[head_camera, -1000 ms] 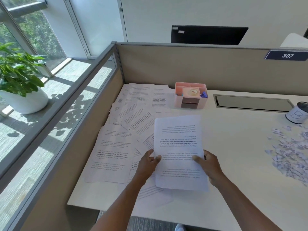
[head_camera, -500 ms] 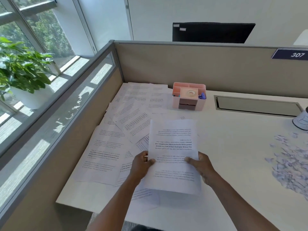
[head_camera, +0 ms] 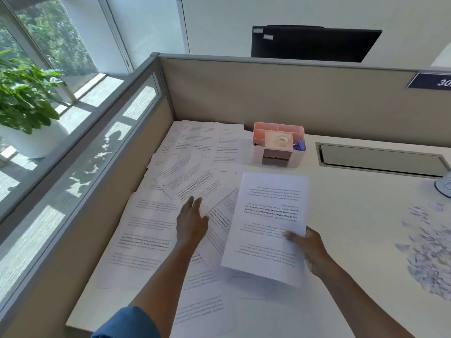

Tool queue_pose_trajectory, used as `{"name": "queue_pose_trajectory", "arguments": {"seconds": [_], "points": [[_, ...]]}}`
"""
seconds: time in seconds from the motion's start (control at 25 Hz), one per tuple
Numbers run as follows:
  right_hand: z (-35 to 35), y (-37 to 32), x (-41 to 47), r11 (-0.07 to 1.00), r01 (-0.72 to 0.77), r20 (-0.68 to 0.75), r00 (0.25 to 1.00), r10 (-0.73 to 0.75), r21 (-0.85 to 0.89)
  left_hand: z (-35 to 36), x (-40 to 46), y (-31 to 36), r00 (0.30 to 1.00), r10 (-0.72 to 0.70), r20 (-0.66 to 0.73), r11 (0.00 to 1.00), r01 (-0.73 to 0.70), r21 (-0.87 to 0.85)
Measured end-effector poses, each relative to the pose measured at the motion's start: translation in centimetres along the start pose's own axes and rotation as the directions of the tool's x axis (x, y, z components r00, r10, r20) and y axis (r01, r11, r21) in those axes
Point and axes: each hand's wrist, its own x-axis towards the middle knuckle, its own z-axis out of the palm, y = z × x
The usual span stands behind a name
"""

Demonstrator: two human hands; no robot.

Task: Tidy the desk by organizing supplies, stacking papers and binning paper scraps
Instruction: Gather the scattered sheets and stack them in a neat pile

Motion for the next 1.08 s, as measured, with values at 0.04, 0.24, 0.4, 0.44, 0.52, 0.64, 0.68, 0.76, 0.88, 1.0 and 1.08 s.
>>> {"name": "queue_pose_trajectory", "arguments": {"seconds": [0.04, 0.24, 0.4, 0.44, 0.52, 0.64, 0.68, 0.76, 0.88, 1.0, 1.08], "points": [[0.0, -0.1, 0.3, 1.000, -0.010, -0.009, 1.000, 0.010, -0.003, 0.1, 0.9, -0.6, 1.000, 0.007, 0.010, 0.997, -0.008, 0.078], [-0.1, -0.1, 1.2, 0.999, -0.032, -0.054, 0.998, 0.032, -0.002, 1.6, 3.1, -2.0, 0.991, 0.006, 0.136, 0.967, -0.041, 0.251], [0.1, 0.5, 1.5, 0.999, -0.050, -0.080, 0.996, 0.049, -0.013, 2.2, 3.2, -1.8, 0.992, 0.057, 0.110, 0.950, -0.088, 0.301], [0.1, 0.6, 1.5, 0.998, -0.056, -0.090, 0.994, 0.054, -0.018, 2.1, 3.2, -1.8, 0.991, 0.080, 0.107, 0.941, -0.110, 0.321], [0.1, 0.7, 1.6, 0.998, -0.059, -0.103, 0.993, 0.057, -0.013, 1.9, 3.2, -1.8, 0.987, 0.115, 0.113, 0.919, -0.149, 0.364], [0.1, 0.6, 1.5, 0.999, -0.054, -0.111, 0.992, 0.053, -0.001, 1.7, 3.1, -2.1, 0.988, 0.097, 0.121, 0.939, -0.131, 0.317], [0.0, 0.6, 1.4, 0.999, -0.054, -0.115, 0.992, 0.054, 0.002, 1.6, 2.8, -2.2, 0.990, 0.087, 0.111, 0.958, -0.114, 0.263], [-0.2, 0.8, 1.3, 0.998, -0.058, -0.124, 0.991, 0.059, 0.007, 1.5, 2.3, -2.1, 0.995, 0.096, 0.039, 0.987, -0.100, 0.127], [-0.4, 0.9, 1.2, 0.998, -0.064, -0.134, 0.989, 0.063, -0.005, 1.0, 1.8, -1.8, 0.991, 0.080, -0.103, 0.997, -0.079, 0.018], [-0.6, 0.6, 1.2, 0.998, -0.065, -0.143, 0.988, 0.064, -0.001, 0.7, 1.8, -0.9, 0.994, -0.083, -0.072, 0.993, 0.089, 0.075], [-0.6, 0.6, 1.1, 0.998, -0.066, -0.154, 0.986, 0.066, 0.004, 0.5, 2.2, 0.1, 0.982, -0.189, -0.012, 0.974, 0.189, 0.125]]}}
